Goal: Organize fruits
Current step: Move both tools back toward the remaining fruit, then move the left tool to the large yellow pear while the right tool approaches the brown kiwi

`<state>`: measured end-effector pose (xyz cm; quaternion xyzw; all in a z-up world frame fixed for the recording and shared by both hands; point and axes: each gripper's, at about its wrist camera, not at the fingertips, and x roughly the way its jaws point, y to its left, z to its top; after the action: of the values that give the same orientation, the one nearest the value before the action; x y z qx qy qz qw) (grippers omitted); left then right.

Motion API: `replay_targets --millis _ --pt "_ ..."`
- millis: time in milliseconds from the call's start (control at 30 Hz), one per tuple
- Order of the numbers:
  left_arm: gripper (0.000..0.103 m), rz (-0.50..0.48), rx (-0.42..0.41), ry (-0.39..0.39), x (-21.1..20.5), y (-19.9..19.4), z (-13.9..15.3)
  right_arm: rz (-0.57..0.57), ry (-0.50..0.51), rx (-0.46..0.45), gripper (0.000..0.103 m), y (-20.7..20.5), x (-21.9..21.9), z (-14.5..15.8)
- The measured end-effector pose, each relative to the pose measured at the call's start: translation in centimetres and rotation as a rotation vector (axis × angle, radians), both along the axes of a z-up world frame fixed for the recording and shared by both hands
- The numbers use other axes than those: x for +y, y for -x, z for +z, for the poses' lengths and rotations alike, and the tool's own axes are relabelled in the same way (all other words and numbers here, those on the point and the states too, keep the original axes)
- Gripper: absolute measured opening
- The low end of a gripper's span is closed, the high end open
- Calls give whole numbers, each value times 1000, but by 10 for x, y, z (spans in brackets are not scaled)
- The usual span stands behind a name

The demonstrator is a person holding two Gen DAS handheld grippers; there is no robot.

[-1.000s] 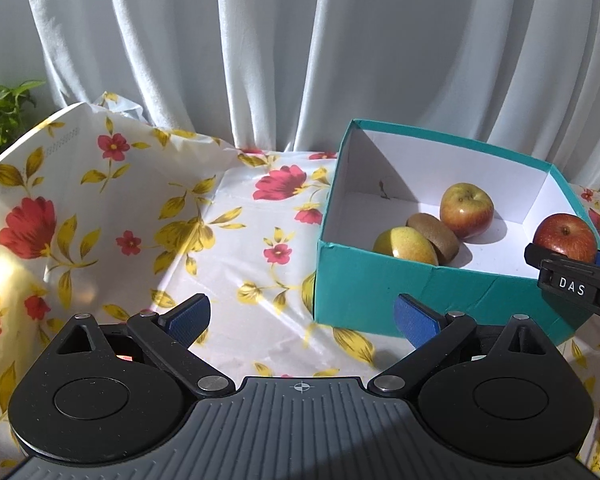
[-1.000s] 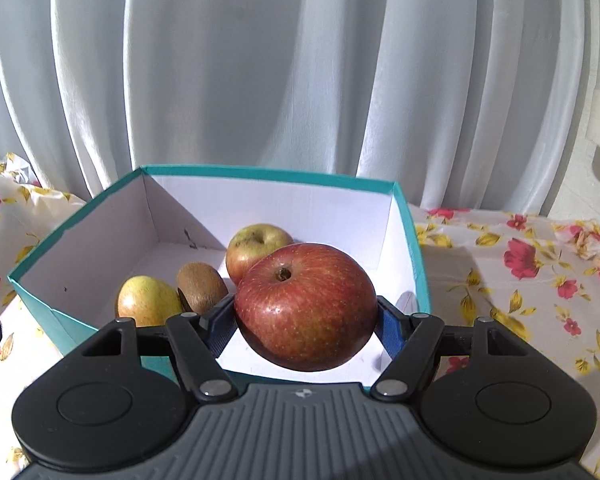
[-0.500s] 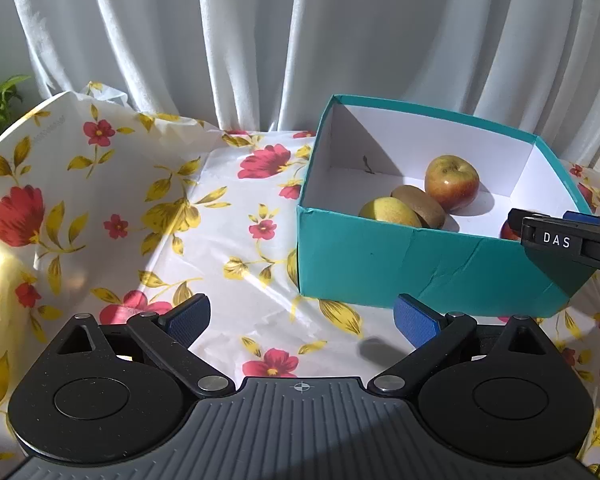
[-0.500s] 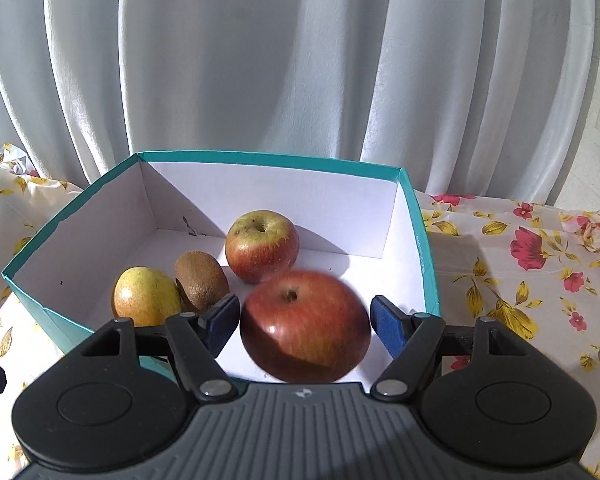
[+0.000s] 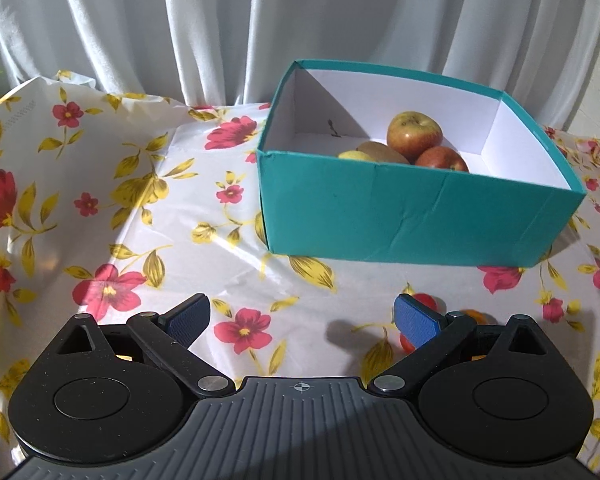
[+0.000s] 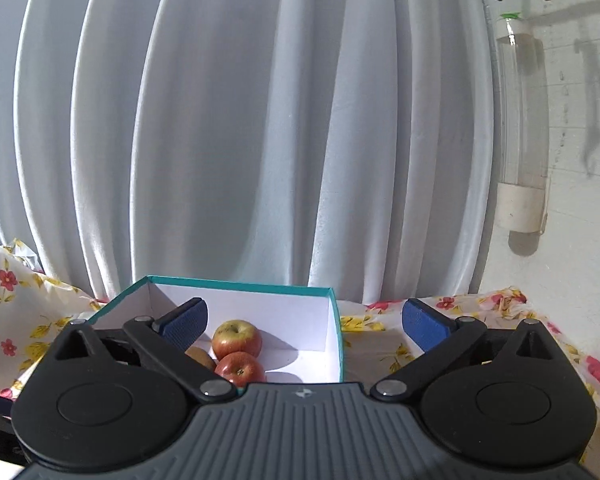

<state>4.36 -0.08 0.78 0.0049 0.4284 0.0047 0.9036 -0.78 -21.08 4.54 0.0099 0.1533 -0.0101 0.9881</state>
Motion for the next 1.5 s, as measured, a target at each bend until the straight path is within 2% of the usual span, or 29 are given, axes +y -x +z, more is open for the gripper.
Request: replay_targets --millis 100,167,267,333,367,433,467,600,767,900,1100,1500 --pt "101 -18 31 -15 -6 8 -10 25 3 208 103 1 1 -17" --pt "101 -34 35 -13 -9 14 -14 69 -72 275 103 7 -6 -25" --pt "101 -85 21 -8 -16 24 -17 47 -194 210 103 27 -20 -22" --pt "101 -118 8 -14 -24 30 -18 51 -208 149 103 36 -27 -22" --pt "101 -134 3 -15 -28 32 -19 61 -184 137 103 39 -26 -23" --pt "101 -166 -1 -23 -38 34 -21 74 -120 192 103 38 -21 -29" --pt "101 -164 -19 -42 -42 36 -22 83 -134 210 103 40 -23 -31" --pt "101 -180 -99 -97 -54 44 -24 28 -243 156 103 54 -41 -32" --pt "101 -191 -138 -46 -54 53 -18 11 -233 168 103 54 -47 -35" --pt "101 -246 -136 -13 -58 59 -15 8 -253 164 103 56 -52 -35" --pt "101 -323 -106 33 -71 62 -19 7 -204 146 103 61 -50 -28" --pt "101 -385 -73 -14 -100 61 -44 -18 -185 148 103 68 -53 -27"
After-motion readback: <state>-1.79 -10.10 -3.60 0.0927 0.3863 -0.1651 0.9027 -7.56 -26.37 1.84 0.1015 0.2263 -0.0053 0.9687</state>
